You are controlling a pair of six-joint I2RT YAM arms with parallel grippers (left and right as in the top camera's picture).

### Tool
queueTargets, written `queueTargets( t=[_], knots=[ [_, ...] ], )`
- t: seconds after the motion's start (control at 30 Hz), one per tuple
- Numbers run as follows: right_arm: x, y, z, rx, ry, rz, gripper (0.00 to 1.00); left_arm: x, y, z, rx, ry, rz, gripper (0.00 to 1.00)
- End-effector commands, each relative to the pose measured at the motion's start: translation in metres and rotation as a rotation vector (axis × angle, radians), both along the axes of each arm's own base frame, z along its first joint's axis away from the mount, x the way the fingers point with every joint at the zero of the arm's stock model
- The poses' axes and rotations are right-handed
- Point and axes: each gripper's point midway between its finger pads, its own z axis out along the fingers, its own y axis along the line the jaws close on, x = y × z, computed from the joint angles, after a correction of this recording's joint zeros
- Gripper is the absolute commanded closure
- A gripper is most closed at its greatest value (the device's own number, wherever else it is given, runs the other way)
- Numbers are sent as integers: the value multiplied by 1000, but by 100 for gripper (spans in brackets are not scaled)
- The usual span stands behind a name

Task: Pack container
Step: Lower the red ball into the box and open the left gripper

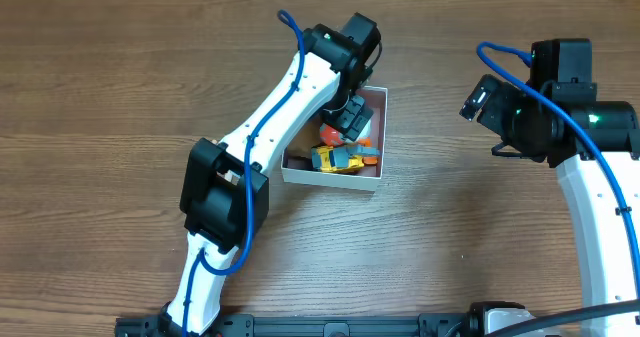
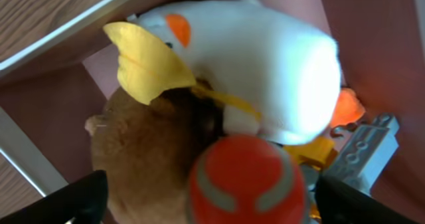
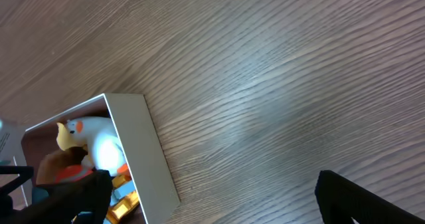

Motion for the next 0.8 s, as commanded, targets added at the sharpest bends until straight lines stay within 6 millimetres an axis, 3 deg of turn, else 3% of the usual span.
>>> queueTargets(
  t=[0.0,0.1,0.17,0.27,0.3,0.37,0.4,0.43,0.77],
  knots=[
    [2,-2,3,-10,-13,-3,0,3,3,14,-14,-23,0,0],
    [2,-2,3,-9,-14,-3,0,1,-1,29,-54,-17,0,0],
    [2,-2,3,-9,-14,-3,0,3,-2,52,-67,-43,-12,21],
    [2,-2,3,-10,-13,-3,0,6,-6,86,-104,-93,-15,35],
    [2,-2,3,-9,-13,-3,0,3,-11,100,-139,-100,-22,46],
    [2,-2,3,-9,-13,-3,0,-3,-17,105,-180,-80,-32,79],
    [2,-2,3,-9,-13,-3,0,-5,-18,102,-180,-67,-29,91],
    [2,-2,3,-10,-13,-3,0,-7,-17,95,-167,-51,-20,96],
    [3,-3,3,-10,-14,-4,0,-21,-9,3,-75,88,21,93]
  ],
)
